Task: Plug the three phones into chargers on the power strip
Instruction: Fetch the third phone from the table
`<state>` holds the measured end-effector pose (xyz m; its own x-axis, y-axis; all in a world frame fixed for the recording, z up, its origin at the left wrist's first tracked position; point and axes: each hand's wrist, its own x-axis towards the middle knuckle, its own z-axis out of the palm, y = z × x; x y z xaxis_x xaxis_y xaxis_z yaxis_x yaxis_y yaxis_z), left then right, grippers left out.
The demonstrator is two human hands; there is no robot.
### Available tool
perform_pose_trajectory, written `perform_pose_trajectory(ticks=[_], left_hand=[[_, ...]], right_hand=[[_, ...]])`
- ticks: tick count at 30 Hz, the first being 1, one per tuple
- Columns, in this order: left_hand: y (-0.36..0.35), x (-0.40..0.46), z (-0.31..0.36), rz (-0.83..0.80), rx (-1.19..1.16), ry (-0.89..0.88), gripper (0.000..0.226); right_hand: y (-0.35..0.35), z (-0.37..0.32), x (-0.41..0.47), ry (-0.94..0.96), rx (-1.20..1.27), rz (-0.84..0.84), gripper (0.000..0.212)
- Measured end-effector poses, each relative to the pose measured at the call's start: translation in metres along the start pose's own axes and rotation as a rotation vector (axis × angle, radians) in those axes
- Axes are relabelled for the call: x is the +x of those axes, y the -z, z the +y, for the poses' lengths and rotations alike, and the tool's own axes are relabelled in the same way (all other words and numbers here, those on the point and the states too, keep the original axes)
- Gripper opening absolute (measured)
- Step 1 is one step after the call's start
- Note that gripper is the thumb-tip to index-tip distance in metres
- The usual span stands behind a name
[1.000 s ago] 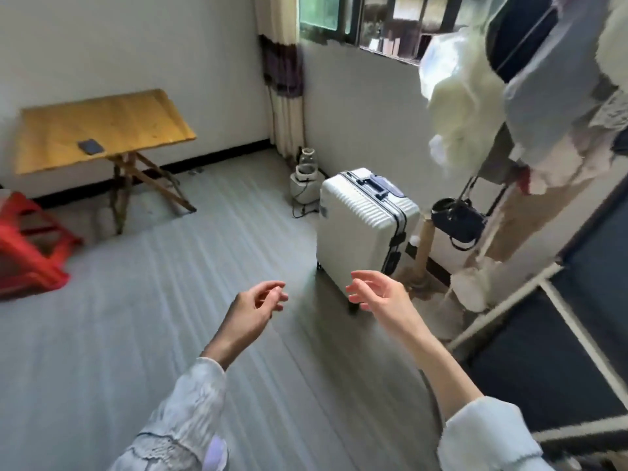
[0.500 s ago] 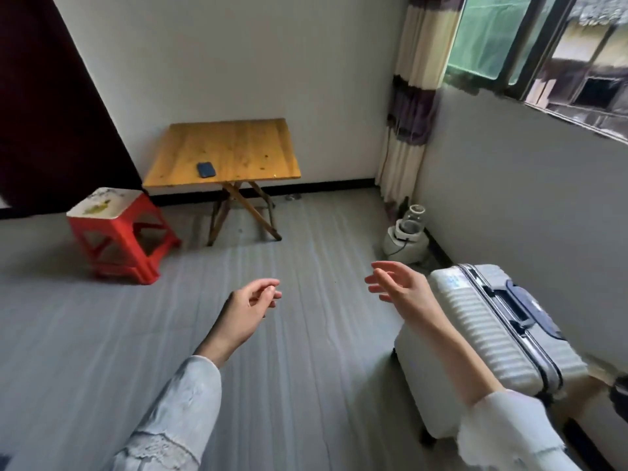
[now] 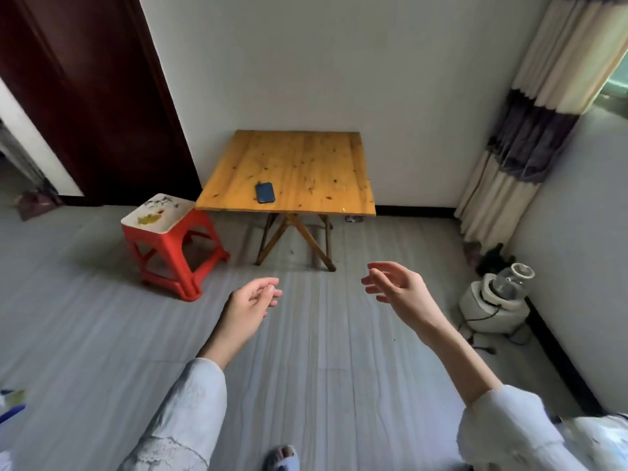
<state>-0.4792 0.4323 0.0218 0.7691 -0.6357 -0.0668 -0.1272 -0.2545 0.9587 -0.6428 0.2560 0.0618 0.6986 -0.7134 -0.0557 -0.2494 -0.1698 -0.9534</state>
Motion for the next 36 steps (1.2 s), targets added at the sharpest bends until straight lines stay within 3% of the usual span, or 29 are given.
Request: perform_pose_trajectory(ticks=[8, 26, 30, 36], left_hand=[[0.059, 0.184, -0.008, 0.025, 0.064, 0.063, 0.023], [0.059, 0.489, -0.082, 0.044, 0.151, 0.375, 0.016], [0.069, 0.535, -0.11, 0.008, 0.256, 0.436, 0.024], [0.088, 0.621, -0.154, -0.094, 0.523, 0.331, 0.038]], right_hand=[[-0.073, -0.025, 0.179, -0.047, 0.008, -0.078, 0.014], [-0.15, 0.012, 0.535, -0.26, -0.079, -0.308, 0.03], [-0.179, 0.023, 0.582, -0.333, -0.119, -0.361, 0.031], [-0.234, 0.051, 0.653, -0.444, -0.233, -0.366, 0.03]])
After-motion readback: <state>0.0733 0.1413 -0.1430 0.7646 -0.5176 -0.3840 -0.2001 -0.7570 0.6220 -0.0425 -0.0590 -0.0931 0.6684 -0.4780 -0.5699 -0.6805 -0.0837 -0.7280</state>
